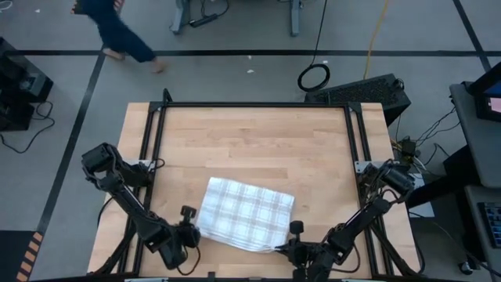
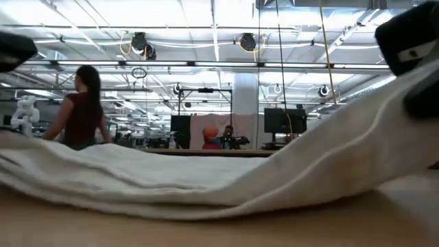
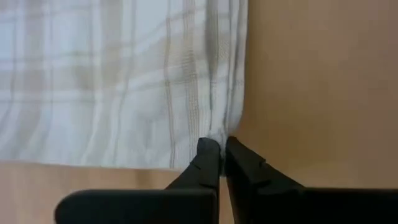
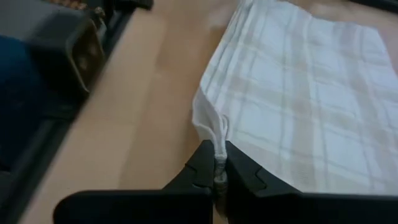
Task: Roll towel
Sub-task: Fold the brown checkered towel
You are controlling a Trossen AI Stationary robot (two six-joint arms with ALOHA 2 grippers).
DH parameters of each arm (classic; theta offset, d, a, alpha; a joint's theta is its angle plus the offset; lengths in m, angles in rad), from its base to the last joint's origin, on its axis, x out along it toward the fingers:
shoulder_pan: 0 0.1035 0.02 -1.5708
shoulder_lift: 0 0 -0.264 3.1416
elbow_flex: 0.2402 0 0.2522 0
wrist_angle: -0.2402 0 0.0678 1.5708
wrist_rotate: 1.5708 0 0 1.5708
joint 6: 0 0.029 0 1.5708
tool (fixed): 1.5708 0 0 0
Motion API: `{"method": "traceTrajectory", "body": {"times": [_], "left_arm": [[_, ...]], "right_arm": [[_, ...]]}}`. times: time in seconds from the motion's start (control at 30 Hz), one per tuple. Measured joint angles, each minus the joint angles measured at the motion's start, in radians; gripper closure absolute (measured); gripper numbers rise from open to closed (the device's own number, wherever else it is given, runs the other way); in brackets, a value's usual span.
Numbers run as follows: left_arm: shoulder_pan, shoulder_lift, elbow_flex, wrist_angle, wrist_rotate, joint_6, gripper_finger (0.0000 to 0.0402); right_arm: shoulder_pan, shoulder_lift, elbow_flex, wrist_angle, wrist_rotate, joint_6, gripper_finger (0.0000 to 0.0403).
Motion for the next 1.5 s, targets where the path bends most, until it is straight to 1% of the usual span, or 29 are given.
{"method": "traceTrajectory", "body": {"times": [0.17,0.33,0.43,0.53,0.63,0.7,0.77,0.83,0.9,0.97,1.03,1.17,1.23,1.37,1.5], "left_arm": [[-0.018,-0.02,0.052,0.024,0.011,0.01,0.0391],[0.015,-0.04,0.08,0.012,0.058,0.049,0.0392],[0.047,-0.051,0.091,0.009,0.081,0.077,0.0392],[0.092,-0.062,0.091,-0.027,0.023,0.1,0.0392],[0.141,-0.061,0.091,-0.085,0.026,0.081,0.0392],[0.158,-0.061,0.091,-0.07,0.082,0.077,0.0393],[0.155,-0.061,0.091,-0.018,0.174,0.082,0.0393],[0.139,-0.061,0.091,0.067,0.26,0.098,0.0393],[0.12,-0.061,0.091,0.139,0.305,0.125,0.0393],[0.107,-0.063,0.091,0.19,0.305,0.164,0.0393],[0.108,-0.07,0.092,0.184,0.272,0.184,0.0393],[0.153,-0.072,0.092,0.069,0.194,0.188,0.0393],[0.193,-0.072,0.092,0.004,0.173,0.199,0.0393],[0.27,-0.083,0.092,-0.045,0.189,0.257,0.0393],[0.302,-0.138,0.092,-0.019,0.272,0.284,0.0393]], "right_arm": [[0.028,-0.033,0.0,-0.011,0.002,-0.013,0.0399],[0.033,-0.078,0.0,-0.045,0.01,0.008,0.0399],[0.032,-0.11,0.0,-0.116,0.036,0.081,0.0399],[0.031,-0.137,0.0,-0.241,0.057,0.182,0.0399],[0.03,-0.155,0.0,-0.349,0.059,0.295,0.0399],[0.031,-0.168,0.0,-0.374,0.056,0.368,0.0399],[0.04,-0.18,0.0,-0.371,0.037,0.4,0.0399],[0.055,-0.191,0.0,-0.346,-0.022,0.403,0.0399],[0.071,-0.198,0.001,-0.334,-0.08,0.397,0.0399],[0.09,-0.202,0.001,-0.347,-0.101,0.396,0.0399],[0.104,-0.205,0.001,-0.376,-0.077,0.401,0.0399],[0.111,-0.206,0.001,-0.465,-0.002,0.454,0.0399],[0.1,-0.206,0.001,-0.523,0.024,0.489,0.0399],[0.076,-0.206,0.001,-0.594,0.021,0.504,0.0399],[0.07,-0.215,0.0,-0.562,-0.047,0.473,0.0399]]}}
